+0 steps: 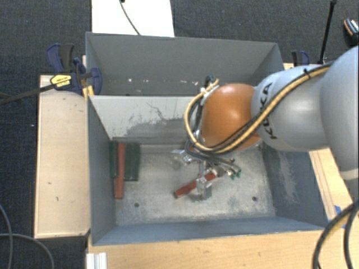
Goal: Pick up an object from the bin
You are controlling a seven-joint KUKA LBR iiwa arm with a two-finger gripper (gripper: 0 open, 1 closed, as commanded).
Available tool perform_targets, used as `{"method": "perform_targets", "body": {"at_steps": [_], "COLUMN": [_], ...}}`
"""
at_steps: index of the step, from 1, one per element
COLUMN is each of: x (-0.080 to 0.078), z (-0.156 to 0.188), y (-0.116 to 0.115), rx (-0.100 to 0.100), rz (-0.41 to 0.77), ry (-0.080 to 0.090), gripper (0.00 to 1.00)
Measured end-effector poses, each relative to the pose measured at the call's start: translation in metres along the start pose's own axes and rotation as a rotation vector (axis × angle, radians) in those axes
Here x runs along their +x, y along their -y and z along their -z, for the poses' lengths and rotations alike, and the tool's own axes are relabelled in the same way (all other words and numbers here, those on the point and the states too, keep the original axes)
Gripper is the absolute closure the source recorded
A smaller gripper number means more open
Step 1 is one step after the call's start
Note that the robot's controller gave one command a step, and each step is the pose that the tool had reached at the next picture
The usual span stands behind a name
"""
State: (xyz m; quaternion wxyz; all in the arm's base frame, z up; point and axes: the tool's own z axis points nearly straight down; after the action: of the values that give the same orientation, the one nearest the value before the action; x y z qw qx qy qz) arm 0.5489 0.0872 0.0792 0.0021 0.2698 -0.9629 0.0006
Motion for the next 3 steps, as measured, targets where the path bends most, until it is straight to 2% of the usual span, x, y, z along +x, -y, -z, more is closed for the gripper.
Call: {"method": "perform_targets", "body": {"at_steps": [1,2,3], "x": [-0.003,-0.003,0.012], "z": [0.003,0.003,-0.009], "y": [-0.003,-0.003,0.076], "rx": [-0.001,-0.001,0.005], "rz": [-0.002,-0.007,0.000], "ry": [0.006,0.006,0.007], "gripper": [1.00,0.00,0.00]}}
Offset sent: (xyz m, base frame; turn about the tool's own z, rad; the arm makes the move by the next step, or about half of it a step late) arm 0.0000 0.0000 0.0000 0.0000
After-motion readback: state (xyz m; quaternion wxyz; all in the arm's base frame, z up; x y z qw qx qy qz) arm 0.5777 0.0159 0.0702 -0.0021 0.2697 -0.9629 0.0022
